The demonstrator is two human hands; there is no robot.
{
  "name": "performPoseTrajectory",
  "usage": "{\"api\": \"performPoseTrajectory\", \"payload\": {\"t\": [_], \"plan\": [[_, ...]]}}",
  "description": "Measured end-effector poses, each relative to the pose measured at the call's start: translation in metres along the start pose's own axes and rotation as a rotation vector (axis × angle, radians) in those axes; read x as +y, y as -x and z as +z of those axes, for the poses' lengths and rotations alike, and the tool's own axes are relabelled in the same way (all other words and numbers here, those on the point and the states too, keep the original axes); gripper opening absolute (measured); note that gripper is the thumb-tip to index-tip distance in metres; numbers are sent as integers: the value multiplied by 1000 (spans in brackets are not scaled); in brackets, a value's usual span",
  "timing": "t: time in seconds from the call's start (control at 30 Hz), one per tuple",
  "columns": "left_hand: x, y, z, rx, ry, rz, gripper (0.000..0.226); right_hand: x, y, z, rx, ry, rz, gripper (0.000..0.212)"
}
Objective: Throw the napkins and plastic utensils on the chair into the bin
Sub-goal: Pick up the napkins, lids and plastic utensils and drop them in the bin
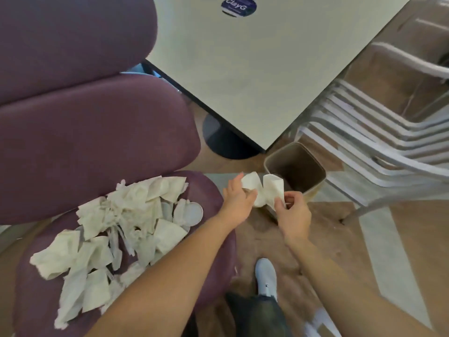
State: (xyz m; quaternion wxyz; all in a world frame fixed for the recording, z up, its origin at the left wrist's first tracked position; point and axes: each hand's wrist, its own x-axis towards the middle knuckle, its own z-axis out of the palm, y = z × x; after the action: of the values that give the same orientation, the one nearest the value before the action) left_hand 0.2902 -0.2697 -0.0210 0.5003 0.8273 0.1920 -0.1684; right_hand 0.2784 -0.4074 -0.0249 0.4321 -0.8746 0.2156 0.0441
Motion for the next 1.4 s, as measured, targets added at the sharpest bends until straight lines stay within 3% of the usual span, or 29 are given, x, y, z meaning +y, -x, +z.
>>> {"api": "performPoseTrajectory", "payload": {"t": [0.4,0.57,0.67,0.87,1.07,1.17,1.27,1.4], "plan": [[33,-132,139,88,35,-37,63,67,-167,-22,-19,64,34,14],[21,-164,163,88,10,-68,82,87,-205,-4,-92,114,-5,32],[6,-159,155,164,47,-83,69,92,-200,7,-139,222,-110,38],[-31,-108,100,377,147,-3,27,62,-149,34,-306,245,-339,23],[-94,-49,31,691,67,-32,20,26,-79,86,-523,238,-535,10],[-127,-15,5,809,-45,-86,13,13,-45,109,-630,231,-531,12],[-157,17,-14,910,-294,-194,26,7,-18,130,-687,243,-532,17],[-184,42,-24,898,-464,-455,48,7,2,159,-716,357,-596,23]]}}
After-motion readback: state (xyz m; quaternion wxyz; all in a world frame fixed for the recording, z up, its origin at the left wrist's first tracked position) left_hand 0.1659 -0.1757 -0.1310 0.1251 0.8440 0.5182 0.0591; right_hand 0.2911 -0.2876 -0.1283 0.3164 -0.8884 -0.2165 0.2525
